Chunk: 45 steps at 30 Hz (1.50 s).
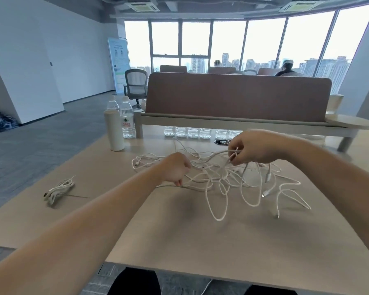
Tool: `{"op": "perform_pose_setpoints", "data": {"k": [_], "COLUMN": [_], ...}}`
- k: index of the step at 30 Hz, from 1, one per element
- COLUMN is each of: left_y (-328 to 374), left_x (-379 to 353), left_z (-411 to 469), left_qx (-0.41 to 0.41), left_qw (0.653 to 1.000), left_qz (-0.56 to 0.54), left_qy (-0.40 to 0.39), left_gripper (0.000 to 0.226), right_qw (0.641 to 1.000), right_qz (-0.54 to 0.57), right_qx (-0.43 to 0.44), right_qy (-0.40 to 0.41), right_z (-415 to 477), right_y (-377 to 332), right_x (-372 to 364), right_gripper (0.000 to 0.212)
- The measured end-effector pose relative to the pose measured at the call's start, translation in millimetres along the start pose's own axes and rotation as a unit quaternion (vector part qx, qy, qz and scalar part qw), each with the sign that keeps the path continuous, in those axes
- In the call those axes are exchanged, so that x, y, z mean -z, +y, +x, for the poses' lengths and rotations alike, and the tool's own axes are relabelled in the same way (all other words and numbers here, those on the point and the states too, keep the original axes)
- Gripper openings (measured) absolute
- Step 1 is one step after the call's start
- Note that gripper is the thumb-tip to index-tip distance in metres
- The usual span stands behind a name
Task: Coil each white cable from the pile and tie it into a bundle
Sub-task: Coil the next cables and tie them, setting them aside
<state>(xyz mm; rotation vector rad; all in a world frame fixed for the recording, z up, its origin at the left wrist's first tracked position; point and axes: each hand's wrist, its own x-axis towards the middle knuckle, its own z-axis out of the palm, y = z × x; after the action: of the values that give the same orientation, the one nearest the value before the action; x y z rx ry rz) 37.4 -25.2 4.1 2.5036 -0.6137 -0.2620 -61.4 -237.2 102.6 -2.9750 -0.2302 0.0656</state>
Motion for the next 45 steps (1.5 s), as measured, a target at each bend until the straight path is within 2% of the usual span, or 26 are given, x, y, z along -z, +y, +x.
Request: {"op": "perform_pose_setpoints", "data": {"k": [4, 8, 10, 15, 17, 21, 24, 27, 30, 34, 38, 41, 43, 45], "left_y": [11.7, 17.8, 19.8, 23.0, 26.0, 34.5, 43.4, 44.4, 31.0, -2.8, -27.0, -24.1, -18.9, -14.2], "left_x": [-21.1, -35.7, -42.5, -48.3, -42.4, 0.5, 43.4, 70.7, 73.3, 41.8, 5.3, -11.9, -16.5, -15.1], "left_z": [23.3, 39.6, 46.2, 53.7, 52.6, 33.8, -0.2, -40.2, -68.9, -79.6, -78.0, -80.3, -79.6, -77.1], "left_qx": [0.020, 0.021, 0.011, -0.005, -0.013, -0.060, -0.090, -0.091, -0.059, 0.016, 0.015, -0.005, 0.005, 0.023], "left_qw": [0.999, 1.000, 0.999, 0.998, 0.996, 0.987, 0.981, 0.980, 0.973, 0.986, 0.980, 0.973, 0.969, 0.959], "left_qz": [-0.027, 0.013, 0.031, 0.025, 0.024, 0.027, 0.058, 0.132, 0.212, 0.167, 0.199, 0.231, 0.246, 0.275], "left_qy": [-0.003, 0.010, 0.018, 0.052, 0.086, 0.145, 0.161, 0.119, 0.066, -0.013, -0.011, 0.008, -0.012, -0.063], "left_gripper": [0.031, 0.023, 0.026, 0.015, 0.011, 0.021, 0.013, 0.010, 0.013, 0.022, 0.023, 0.014, 0.012, 0.022], "right_qw": [1.000, 1.000, 1.000, 1.000, 0.999, 0.999, 0.998, 0.998, 0.999, 0.999, 0.996, 0.994, 0.995, 0.997], "right_qz": [-0.012, 0.000, 0.006, 0.016, 0.021, 0.034, 0.057, 0.047, 0.025, -0.022, -0.064, -0.075, -0.057, -0.018], "right_qx": [-0.004, -0.019, -0.022, -0.024, -0.024, -0.023, -0.029, -0.032, -0.034, -0.023, -0.009, -0.020, -0.026, -0.024], "right_qy": [-0.006, -0.012, -0.007, 0.000, 0.002, 0.012, 0.007, 0.004, -0.001, -0.025, -0.055, -0.075, -0.071, -0.068], "right_z": [-10.5, -11.6, -11.5, -12.3, -14.6, -19.4, -24.7, -30.4, -33.9, -32.2, -22.5, -17.4, -17.7, -19.5], "right_y": [13.5, 25.9, 31.1, 33.2, 34.9, 37.6, 37.5, 32.3, 21.8, 4.1, -8.5, -10.5, -9.8, -8.4], "right_x": [12.2, 12.4, 11.5, 9.1, 9.4, 12.7, 16.2, 17.4, 10.9, -15.1, -50.0, -63.3, -63.9, -57.2], "right_gripper": [0.004, 0.007, 0.008, 0.005, 0.004, 0.007, 0.011, 0.014, 0.004, 0.005, 0.008, 0.010, 0.021, 0.019]}}
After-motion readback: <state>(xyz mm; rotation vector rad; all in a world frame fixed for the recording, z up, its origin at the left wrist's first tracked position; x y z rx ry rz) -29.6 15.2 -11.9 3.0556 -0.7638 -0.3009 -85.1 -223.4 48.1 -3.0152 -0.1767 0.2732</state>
